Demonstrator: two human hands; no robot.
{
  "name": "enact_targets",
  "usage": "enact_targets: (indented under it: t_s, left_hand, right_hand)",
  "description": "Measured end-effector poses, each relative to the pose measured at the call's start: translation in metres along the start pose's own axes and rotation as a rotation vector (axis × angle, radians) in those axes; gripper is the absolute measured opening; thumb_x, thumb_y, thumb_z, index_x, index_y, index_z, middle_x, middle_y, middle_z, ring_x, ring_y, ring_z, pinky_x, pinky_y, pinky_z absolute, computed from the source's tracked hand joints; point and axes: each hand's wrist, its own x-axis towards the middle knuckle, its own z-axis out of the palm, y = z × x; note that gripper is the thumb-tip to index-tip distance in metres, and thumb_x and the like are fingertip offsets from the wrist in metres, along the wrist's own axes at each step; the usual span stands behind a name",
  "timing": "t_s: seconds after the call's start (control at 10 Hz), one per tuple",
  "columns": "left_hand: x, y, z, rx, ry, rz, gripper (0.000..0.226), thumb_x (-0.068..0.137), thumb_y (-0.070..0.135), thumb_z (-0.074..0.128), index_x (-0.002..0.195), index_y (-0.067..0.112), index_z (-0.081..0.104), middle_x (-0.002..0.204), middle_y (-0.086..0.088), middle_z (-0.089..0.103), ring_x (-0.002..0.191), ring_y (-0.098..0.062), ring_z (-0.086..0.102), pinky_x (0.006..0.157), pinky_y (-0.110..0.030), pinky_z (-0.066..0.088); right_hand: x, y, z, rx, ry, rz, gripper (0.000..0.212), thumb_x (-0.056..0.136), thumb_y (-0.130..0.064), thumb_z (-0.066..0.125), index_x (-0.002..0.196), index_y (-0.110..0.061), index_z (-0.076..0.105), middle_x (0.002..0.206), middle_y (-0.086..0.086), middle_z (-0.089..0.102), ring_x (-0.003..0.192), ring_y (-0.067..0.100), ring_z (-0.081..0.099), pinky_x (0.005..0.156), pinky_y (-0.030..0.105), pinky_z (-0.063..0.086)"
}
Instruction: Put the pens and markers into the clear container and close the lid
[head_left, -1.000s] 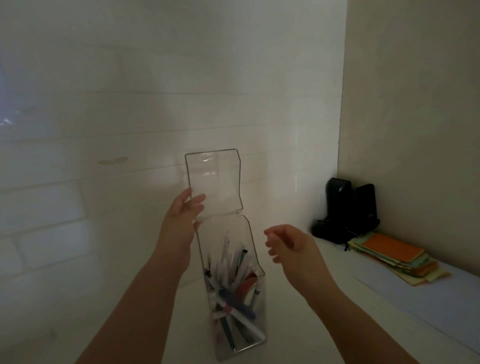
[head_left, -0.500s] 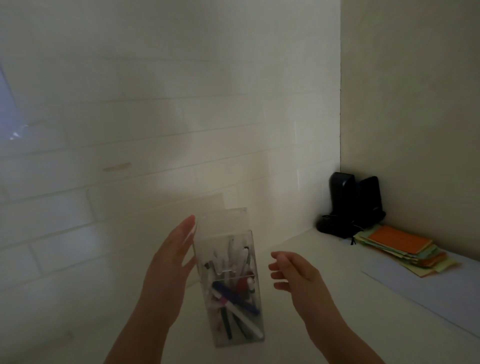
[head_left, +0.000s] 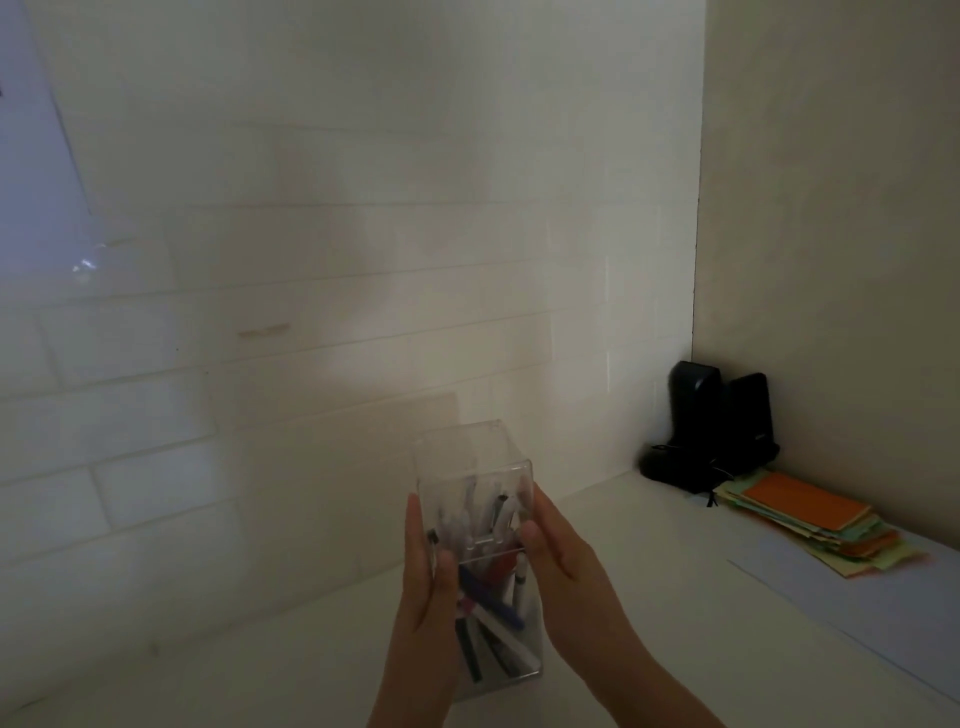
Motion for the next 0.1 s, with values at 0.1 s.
enact_targets:
  t_s: [0.1]
  left_hand:
    - [-0.0109, -0.0083, -0.0133, 0.094, 0.055, 0.033, 0.061, 0.070, 0.041, 0.070, 0.119, 0.042, 0.034, 0.125, 0.014, 0.049, 0.100, 0.007, 0.061, 0.079, -0.020, 0.053]
  right_hand:
    - [-0.0086, -0.0036, -0.0024, -0.083, 0.007, 0.118, 0.036, 0.095, -0.019, 0.043, 0.126, -0.037, 0.041, 0.128, -0.017, 0.051, 0.105, -0.011, 0.054, 0.089, 0.004, 0.042]
